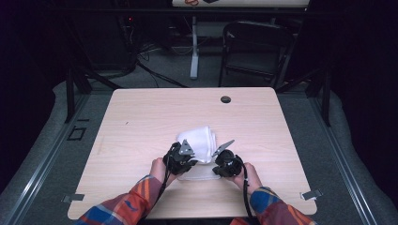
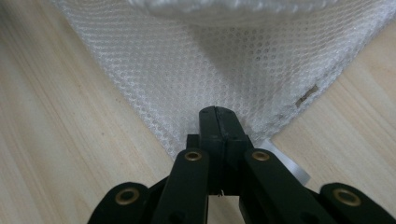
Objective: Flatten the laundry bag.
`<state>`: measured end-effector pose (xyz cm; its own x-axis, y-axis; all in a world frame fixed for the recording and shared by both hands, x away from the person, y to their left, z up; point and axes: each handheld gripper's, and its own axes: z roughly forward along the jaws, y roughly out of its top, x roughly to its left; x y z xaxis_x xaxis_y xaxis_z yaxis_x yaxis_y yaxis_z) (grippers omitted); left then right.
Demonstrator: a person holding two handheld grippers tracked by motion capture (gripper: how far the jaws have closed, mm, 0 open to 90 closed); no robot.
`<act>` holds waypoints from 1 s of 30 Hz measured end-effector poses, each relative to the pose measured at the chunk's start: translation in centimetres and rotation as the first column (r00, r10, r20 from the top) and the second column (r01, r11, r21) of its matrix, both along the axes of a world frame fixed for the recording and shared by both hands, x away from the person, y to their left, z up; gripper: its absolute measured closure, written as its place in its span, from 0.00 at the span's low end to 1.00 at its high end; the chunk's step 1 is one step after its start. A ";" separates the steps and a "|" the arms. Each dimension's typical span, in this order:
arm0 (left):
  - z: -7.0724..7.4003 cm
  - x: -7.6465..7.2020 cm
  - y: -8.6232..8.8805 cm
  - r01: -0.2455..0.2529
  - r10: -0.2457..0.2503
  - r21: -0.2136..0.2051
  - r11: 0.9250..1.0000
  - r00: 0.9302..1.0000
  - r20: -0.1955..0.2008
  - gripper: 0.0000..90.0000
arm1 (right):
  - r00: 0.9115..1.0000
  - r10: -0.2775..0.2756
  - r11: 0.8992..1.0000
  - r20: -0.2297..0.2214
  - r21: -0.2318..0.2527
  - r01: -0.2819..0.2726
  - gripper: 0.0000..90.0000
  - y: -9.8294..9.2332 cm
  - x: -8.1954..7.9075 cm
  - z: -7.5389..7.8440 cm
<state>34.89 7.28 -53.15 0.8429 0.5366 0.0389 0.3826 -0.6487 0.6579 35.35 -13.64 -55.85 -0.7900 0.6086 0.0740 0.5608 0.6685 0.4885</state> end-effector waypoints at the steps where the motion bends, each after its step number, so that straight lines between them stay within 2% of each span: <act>1: 0.0 0.0 0.1 0.000 0.000 -0.003 1.000 1.000 0.001 0.92 | 1.000 0.001 1.000 0.000 -0.005 -0.001 1.00 0.0 0.0 0.0; 6: 0.3 0.1 0.4 -0.004 0.004 -0.004 1.000 1.000 -0.001 0.92 | 1.000 0.000 1.000 0.000 -0.005 0.000 1.00 0.0 0.0 0.0; 13: 0.7 0.0 1.1 -0.036 0.037 -0.031 0.999 0.999 0.005 0.93 | 1.000 -0.003 1.000 0.000 -0.006 0.003 1.00 0.1 0.0 0.0; 22: 1.2 0.0 2.2 -0.060 0.060 -0.039 0.997 0.998 -0.005 0.93 | 1.000 -0.004 1.000 -0.001 -0.003 0.004 1.00 0.1 -0.1 0.0; 30: 1.8 0.1 3.2 -0.080 0.080 -0.057 0.995 0.997 -0.016 0.93 | 1.000 -0.011 1.000 0.000 -0.020 0.011 1.00 0.1 0.0 0.1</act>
